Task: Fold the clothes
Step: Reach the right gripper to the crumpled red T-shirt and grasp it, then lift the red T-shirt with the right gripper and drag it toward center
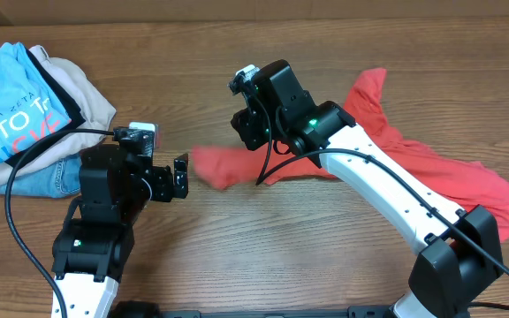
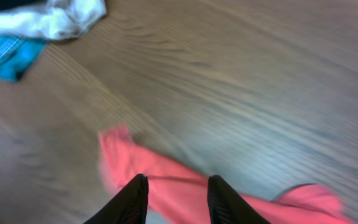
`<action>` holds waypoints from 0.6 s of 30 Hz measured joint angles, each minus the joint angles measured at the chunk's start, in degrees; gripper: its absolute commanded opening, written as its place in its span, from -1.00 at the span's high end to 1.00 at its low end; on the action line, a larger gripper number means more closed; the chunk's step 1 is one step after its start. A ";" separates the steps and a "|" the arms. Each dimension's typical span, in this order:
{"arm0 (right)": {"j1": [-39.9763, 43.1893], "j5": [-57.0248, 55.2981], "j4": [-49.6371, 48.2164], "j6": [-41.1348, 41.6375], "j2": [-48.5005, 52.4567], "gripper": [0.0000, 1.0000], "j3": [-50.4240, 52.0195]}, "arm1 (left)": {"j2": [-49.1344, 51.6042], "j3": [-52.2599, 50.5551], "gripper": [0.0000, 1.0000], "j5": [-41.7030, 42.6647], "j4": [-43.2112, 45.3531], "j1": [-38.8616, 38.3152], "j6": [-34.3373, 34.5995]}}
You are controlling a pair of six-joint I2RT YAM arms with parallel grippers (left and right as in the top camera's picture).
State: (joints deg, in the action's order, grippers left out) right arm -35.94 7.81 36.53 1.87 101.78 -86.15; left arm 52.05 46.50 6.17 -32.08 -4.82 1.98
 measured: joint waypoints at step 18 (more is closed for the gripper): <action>30.49 -11.87 4.52 9.29 -3.96 -0.25 -0.13 | 0.00 0.04 -1.00 -0.39 1.64 -0.02 0.00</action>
State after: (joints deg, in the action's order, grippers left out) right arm -5.45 -4.05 41.06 11.16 97.82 -86.28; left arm 52.05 46.54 5.78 -30.44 -4.84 1.98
